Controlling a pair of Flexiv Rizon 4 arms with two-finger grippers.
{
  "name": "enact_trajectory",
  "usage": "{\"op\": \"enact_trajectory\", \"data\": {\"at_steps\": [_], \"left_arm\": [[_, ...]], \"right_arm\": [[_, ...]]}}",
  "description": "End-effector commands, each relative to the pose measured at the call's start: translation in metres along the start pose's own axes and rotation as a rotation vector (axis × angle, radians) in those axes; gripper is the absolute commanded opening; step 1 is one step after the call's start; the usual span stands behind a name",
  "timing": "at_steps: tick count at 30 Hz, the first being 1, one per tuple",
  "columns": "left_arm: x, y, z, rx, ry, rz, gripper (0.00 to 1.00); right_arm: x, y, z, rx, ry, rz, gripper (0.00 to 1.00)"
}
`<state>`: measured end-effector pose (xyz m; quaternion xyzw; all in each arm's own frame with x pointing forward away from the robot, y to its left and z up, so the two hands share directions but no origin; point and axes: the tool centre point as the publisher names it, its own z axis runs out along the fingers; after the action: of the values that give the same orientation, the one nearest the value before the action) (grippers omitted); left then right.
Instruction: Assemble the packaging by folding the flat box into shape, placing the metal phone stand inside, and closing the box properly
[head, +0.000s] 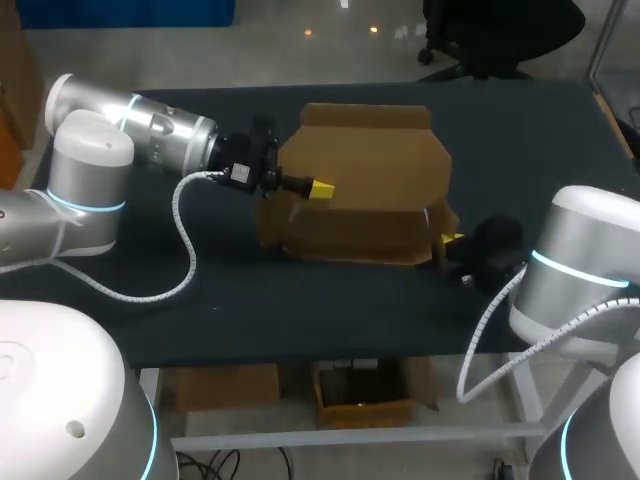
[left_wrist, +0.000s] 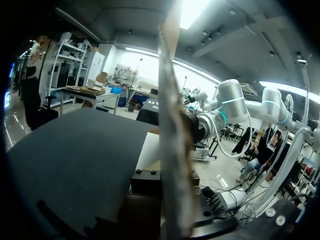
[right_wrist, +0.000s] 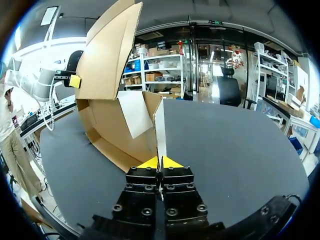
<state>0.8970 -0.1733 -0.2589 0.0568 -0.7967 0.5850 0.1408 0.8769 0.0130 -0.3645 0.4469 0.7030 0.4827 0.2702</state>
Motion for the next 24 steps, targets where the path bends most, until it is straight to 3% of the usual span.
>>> {"op": "enact_trajectory", "data": {"at_steps": [1, 24], "left_arm": [[-0.0025, 0.0031, 0.0046, -0.001, 0.003, 0.000, 0.00], [-0.0025, 0.0031, 0.0046, -0.001, 0.003, 0.000, 0.00]], "right_arm": [[0.0105, -0.0016, 0.0028, 0.008, -0.075, -0.012, 0.00], [0.0104, -0.0020, 0.0011, 0.014, -0.123, 0.003, 0.00]]}}
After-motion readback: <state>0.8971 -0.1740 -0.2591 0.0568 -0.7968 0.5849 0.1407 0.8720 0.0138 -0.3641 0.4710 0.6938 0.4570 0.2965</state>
